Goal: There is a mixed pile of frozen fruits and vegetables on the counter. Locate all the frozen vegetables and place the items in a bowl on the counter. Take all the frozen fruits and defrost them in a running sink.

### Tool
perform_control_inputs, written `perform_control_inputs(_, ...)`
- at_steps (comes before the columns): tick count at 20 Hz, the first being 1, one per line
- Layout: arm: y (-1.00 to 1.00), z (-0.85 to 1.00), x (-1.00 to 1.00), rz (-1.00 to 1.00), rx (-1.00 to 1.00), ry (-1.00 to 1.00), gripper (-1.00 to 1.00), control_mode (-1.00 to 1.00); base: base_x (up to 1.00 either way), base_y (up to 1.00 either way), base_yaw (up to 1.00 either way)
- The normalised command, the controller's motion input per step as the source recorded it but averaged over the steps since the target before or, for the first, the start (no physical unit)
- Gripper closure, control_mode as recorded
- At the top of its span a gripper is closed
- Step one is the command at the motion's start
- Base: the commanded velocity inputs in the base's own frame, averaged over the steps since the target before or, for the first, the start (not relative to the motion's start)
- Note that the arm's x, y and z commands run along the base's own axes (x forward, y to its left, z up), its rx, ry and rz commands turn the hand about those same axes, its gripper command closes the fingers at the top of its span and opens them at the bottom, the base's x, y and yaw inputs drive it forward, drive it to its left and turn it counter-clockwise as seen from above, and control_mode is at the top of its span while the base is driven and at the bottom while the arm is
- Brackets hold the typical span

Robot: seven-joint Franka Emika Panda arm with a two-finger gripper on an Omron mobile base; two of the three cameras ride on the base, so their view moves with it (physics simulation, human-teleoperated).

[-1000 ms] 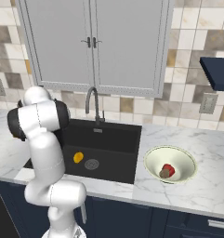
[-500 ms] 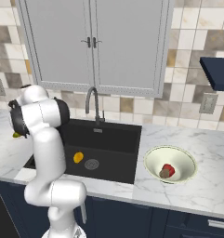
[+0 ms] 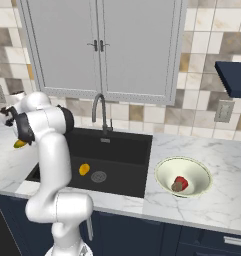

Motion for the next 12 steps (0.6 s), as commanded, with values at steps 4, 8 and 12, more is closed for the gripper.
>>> perform_control_inputs(4, 0.51, 0.0, 0.0, 0.0, 0.0, 0.04, -1.0, -1.0, 0.0, 0.0, 0.0)
perform_control_inputs(8, 0.24, -0.03, -0.11, 0.01, 0.0, 0.03, -1.0, -1.0, 0.0, 0.0, 0.0)
perform_control_inputs(12, 0.22, -0.03, -0.18, 0.02, 0.0, 0.02, -1.0, -1.0, 0.0, 0.0, 0.0)
